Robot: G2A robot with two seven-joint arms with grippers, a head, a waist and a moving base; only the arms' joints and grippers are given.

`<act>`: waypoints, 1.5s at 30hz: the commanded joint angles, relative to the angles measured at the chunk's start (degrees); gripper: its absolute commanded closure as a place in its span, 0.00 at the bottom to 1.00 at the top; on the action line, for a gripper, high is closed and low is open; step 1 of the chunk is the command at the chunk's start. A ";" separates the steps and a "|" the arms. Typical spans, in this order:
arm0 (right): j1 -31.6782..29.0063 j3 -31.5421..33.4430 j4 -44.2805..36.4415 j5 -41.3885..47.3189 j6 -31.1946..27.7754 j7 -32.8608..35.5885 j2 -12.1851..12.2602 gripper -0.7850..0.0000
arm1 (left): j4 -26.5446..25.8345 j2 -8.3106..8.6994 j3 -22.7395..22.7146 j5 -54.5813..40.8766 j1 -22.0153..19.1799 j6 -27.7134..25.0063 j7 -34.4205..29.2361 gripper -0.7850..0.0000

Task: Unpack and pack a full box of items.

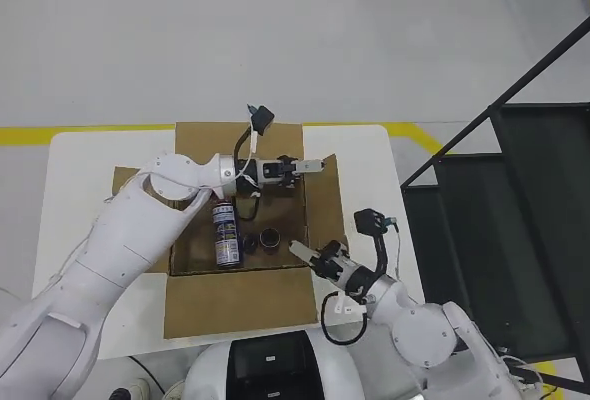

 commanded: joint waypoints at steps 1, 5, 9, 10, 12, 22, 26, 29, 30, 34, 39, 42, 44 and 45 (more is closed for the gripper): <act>-0.38 0.73 1.12 -0.23 1.92 -0.37 0.02 0.00 | 0.00 1.06 -2.18 0.25 1.00 0.59 -2.99 0.00; 0.70 0.50 4.13 -0.50 4.75 -0.57 -0.08 0.00 | -1.75 4.02 -8.40 2.82 4.35 2.27 -6.44 0.00; 3.49 -0.42 8.32 0.91 4.91 -0.25 -0.31 0.00 | -5.76 7.48 -17.62 3.82 9.60 4.17 -7.78 0.00; 4.21 -0.70 9.31 1.19 4.99 -0.25 -0.38 0.00 | -7.05 8.34 -20.33 4.18 11.17 4.24 -7.53 0.00; 5.47 -1.37 10.76 1.54 4.74 -0.53 -0.51 0.00 | -9.91 9.86 -25.42 3.74 14.66 4.95 -8.05 0.00; 8.72 -3.41 14.60 0.29 8.01 -1.84 -0.91 0.00 | -19.97 14.31 -45.03 4.06 28.94 8.74 -6.15 0.00; 8.57 -3.54 12.64 -2.10 8.59 -2.72 -0.81 0.00 | -19.47 14.95 -49.24 2.08 31.33 9.65 -5.93 0.00; 8.88 -4.91 8.74 -6.02 8.19 -2.02 -0.65 0.00 | -16.76 15.26 -51.31 -0.28 32.39 10.15 -7.29 0.00; 9.19 -5.71 7.65 -7.87 8.59 -1.53 -0.60 0.00 | -15.87 15.33 -51.74 -0.89 32.72 10.28 -7.57 0.00; 13.63 -10.76 6.36 -15.09 10.06 3.12 -0.72 0.00 | -13.42 15.57 -54.14 -2.34 34.24 8.80 -6.29 0.00; 24.40 -20.44 9.56 -22.94 12.09 11.45 -1.98 0.00 | -11.88 15.90 -58.36 -4.06 37.68 6.11 -3.03 0.00; 32.14 -26.55 14.63 -27.29 14.38 16.28 -3.42 0.00 | -10.89 15.93 -60.11 -4.85 39.49 4.10 -0.86 0.00; 36.94 -30.35 18.68 -29.57 15.87 18.77 -4.62 0.00 | -9.93 15.83 -60.66 -5.48 40.45 2.57 0.62 0.00; 39.25 -32.05 20.70 -30.19 16.39 19.89 -5.29 0.00 | -9.43 15.76 -60.73 -5.58 40.79 1.89 1.49 0.00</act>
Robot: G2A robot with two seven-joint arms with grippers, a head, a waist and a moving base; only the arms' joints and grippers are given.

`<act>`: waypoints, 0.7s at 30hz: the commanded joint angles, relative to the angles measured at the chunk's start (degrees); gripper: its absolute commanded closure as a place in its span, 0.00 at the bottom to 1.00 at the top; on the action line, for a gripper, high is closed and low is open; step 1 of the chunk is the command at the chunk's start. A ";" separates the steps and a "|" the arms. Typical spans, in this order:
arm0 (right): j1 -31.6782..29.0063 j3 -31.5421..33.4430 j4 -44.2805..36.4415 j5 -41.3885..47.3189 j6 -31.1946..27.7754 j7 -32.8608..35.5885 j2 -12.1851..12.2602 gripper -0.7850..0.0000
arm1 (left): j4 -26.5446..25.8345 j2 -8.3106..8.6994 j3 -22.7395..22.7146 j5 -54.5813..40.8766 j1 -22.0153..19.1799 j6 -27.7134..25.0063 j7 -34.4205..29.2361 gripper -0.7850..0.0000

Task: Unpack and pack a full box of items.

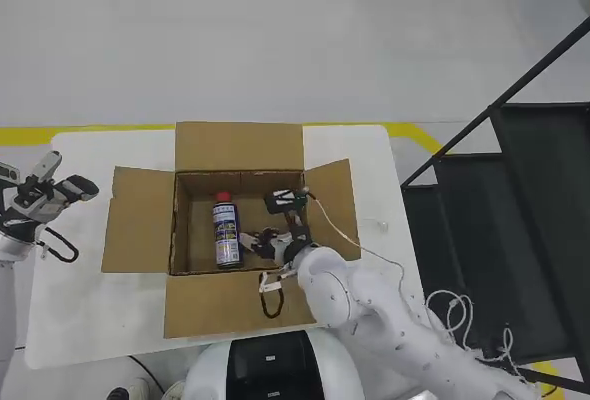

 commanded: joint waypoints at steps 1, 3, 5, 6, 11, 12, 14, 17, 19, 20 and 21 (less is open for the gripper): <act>4.78 -3.22 4.18 -0.72 1.25 1.56 -1.30 0.00 | 1.07 -0.13 -0.10 0.05 0.55 -1.11 1.96 0.00; 8.37 -6.16 8.94 -1.94 2.45 2.71 -2.66 0.00 | 2.24 -0.20 -0.14 2.17 0.69 -2.12 5.24 0.00; 11.32 -8.56 12.82 -1.81 3.04 3.53 -4.09 0.00 | 2.74 -0.43 0.69 1.94 0.65 -2.18 6.56 0.00; 12.81 -9.64 14.75 -2.26 3.28 3.86 -4.76 0.00 | 2.74 -0.43 0.69 1.94 0.65 -2.18 6.56 0.00; 15.90 -11.67 17.99 -2.42 4.17 3.82 -6.58 0.00 | 2.74 -0.43 0.69 1.94 0.65 -2.18 6.56 0.00; 15.90 -11.67 17.99 -2.42 4.17 3.82 -6.58 0.00 | 2.74 -0.43 0.69 1.94 0.65 -2.18 6.56 0.00; 15.90 -11.67 17.99 -2.42 4.17 3.82 -6.58 0.00 | 2.74 -0.43 0.69 1.94 0.65 -2.18 6.56 0.00; 15.90 -11.67 17.99 -2.42 4.17 3.82 -6.58 0.00 | 2.74 -0.43 0.69 1.94 0.65 -2.18 6.56 0.00; 15.90 -11.67 17.99 -2.42 4.17 3.82 -6.58 0.00 | 2.74 -0.43 0.69 1.94 0.65 -2.18 6.56 0.00; 15.90 -11.67 17.99 -2.42 4.17 3.82 -6.58 0.00 | 2.74 -0.43 0.69 1.94 0.65 -2.18 6.56 0.00; 15.90 -11.67 17.99 -2.42 4.17 3.82 -6.58 0.00 | 2.74 -0.43 0.69 1.94 0.65 -2.18 6.56 0.00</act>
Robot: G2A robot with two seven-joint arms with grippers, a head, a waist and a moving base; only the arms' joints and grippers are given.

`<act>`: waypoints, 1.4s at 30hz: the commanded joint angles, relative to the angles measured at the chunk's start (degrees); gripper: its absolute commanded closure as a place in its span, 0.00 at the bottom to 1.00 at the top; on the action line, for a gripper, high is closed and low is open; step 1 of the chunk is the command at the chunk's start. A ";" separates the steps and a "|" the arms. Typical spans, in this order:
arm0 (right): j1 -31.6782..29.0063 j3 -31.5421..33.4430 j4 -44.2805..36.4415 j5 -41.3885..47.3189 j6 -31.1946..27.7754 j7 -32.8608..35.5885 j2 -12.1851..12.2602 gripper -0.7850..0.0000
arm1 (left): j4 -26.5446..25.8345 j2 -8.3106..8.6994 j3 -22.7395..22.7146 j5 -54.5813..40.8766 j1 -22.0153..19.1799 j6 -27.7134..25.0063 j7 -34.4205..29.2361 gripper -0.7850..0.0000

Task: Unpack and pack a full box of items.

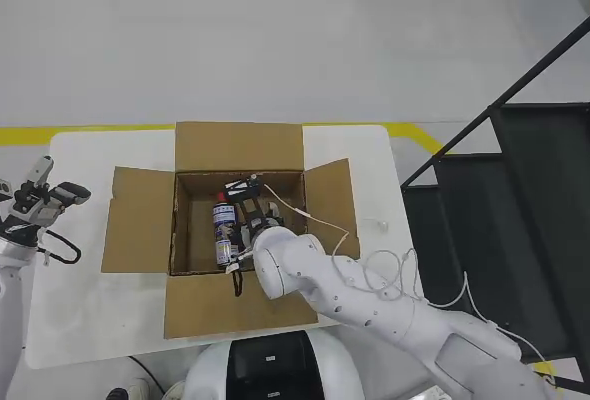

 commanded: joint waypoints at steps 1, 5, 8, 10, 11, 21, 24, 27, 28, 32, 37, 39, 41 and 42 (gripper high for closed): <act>0.00 0.00 0.00 0.00 0.00 0.00 0.00 0.00 | 0.00 0.00 0.00 0.00 0.00 0.00 0.00 0.00; -0.21 0.09 0.41 0.42 -1.44 -0.91 -0.09 0.00 | 0.00 0.00 0.00 0.00 0.00 0.00 0.00 0.00; 1.45 0.11 3.39 2.93 -5.59 -1.54 -1.10 0.00 | 0.00 0.00 0.00 0.00 0.00 0.00 0.00 0.00; 4.15 -0.87 7.90 3.44 -6.31 -0.15 -2.30 0.00 | 0.00 0.00 0.00 0.00 0.00 0.00 0.00 0.00; 5.71 -1.76 9.78 4.00 -6.32 1.10 -3.14 0.00 | 0.00 0.00 0.00 0.00 0.00 0.00 0.00 0.00; 13.83 -8.43 28.48 13.48 -9.01 -1.78 -12.42 0.00 | 0.00 0.00 0.00 0.00 0.00 0.00 0.00 0.00; 14.14 -9.33 31.79 15.31 -8.97 -2.66 -14.46 0.00 | 0.00 0.00 0.00 0.00 0.00 0.00 0.00 0.00; 14.37 -9.71 33.90 15.53 -8.33 -2.67 -15.71 0.00 | 0.00 0.00 0.00 0.00 0.00 0.00 0.00 0.00; 14.36 -9.64 34.46 15.57 -7.89 -2.75 -16.03 0.00 | 0.00 0.00 0.00 0.00 0.00 0.00 0.00 0.00; 14.31 -8.80 36.96 16.12 -7.37 -3.50 -16.97 0.00 | 0.00 0.00 0.00 0.00 0.00 0.00 0.00 0.00; 14.31 -8.07 39.62 16.71 -7.78 -4.53 -18.14 0.00 | 0.00 0.00 0.00 0.00 0.00 0.00 0.00 0.00; 14.34 -8.00 40.85 16.88 -7.96 -4.86 -18.71 0.00 | 0.00 0.00 0.00 0.00 0.00 0.00 0.00 0.00; 14.39 -7.88 42.06 17.13 -8.26 -5.35 -19.28 0.00 | 0.00 0.00 0.00 0.00 0.00 0.00 0.00 0.00; 14.40 -7.86 42.63 17.21 -8.43 -5.63 -19.56 0.00 | 0.00 0.00 0.00 0.00 0.00 0.00 0.00 0.00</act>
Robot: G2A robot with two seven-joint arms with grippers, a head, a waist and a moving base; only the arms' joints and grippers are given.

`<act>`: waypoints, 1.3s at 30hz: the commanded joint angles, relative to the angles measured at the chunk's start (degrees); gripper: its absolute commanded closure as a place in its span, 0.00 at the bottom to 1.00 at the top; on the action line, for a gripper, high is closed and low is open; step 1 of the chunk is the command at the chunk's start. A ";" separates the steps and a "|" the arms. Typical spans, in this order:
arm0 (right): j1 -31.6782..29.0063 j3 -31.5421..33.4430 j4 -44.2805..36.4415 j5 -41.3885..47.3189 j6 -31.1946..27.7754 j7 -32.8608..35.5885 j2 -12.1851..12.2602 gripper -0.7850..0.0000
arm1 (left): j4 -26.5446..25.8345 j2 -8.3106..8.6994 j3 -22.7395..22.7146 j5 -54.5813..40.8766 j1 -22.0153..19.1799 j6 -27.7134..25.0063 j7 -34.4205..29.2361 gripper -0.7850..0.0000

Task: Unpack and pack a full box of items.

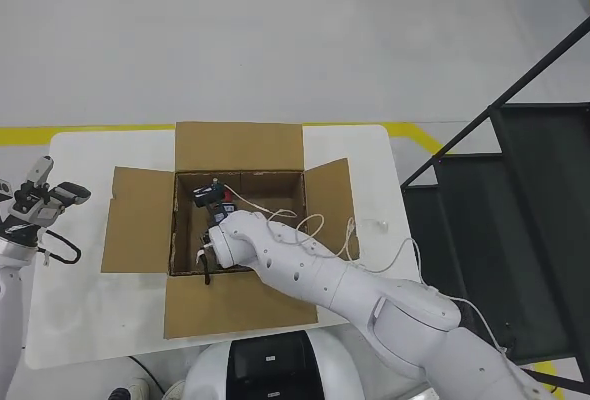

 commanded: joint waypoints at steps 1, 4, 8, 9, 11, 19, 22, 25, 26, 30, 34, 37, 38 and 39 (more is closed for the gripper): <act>0.04 0.08 1.07 0.18 -0.29 -0.42 -0.51 0.02 | 0.00 0.00 0.00 0.00 0.00 0.00 0.00 0.00; 0.22 0.35 2.60 0.41 -0.47 -0.90 -1.27 0.59 | 0.00 0.00 0.00 0.00 0.00 0.00 0.00 0.00; 0.48 0.70 4.30 0.39 -0.66 -1.18 -2.13 0.99 | 0.00 0.00 0.00 0.00 0.00 0.00 0.00 0.00; 0.54 0.83 4.71 0.37 -0.55 -1.23 -2.32 1.00 | 0.00 0.00 0.00 0.00 0.00 0.00 0.00 0.00; 0.58 1.08 5.23 0.30 -0.56 -1.40 -2.64 1.00 | 0.00 0.00 0.00 0.00 0.00 0.00 0.00 0.00; -0.94 2.66 0.19 -3.28 2.89 -1.84 -2.23 1.00 | 0.00 0.00 0.00 0.00 0.00 0.00 0.00 0.00; -2.52 3.86 -4.60 -5.99 4.53 -0.51 -1.02 1.00 | 0.00 0.00 0.00 0.00 0.00 0.00 0.00 0.00; -4.96 5.35 -11.09 -10.00 5.87 1.06 0.75 1.00 | 0.00 0.00 0.00 0.00 0.00 0.00 0.00 0.00; -6.10 6.01 -13.94 -11.30 5.91 1.49 1.44 1.00 | 0.00 0.00 0.00 0.00 0.00 0.00 0.00 0.00; -11.98 9.58 -25.66 -18.98 5.81 1.53 4.74 1.00 | 0.00 0.00 0.00 0.00 0.00 0.00 0.00 0.00; -19.78 14.72 -37.42 -26.48 3.58 0.39 8.05 1.00 | 0.00 0.00 0.00 0.00 0.00 0.00 0.00 0.00; -26.09 18.90 -45.94 -29.54 -0.34 -0.98 10.07 1.00 | 0.00 0.00 0.00 0.00 0.00 0.00 0.00 0.00; -28.27 20.25 -48.68 -30.17 -2.02 -1.91 10.66 1.00 | 0.00 0.00 0.00 0.00 0.00 0.00 0.00 0.00; -30.41 21.73 -51.52 -30.18 -4.17 -3.37 11.22 1.00 | 0.00 0.00 0.00 0.00 0.00 0.00 0.00 0.00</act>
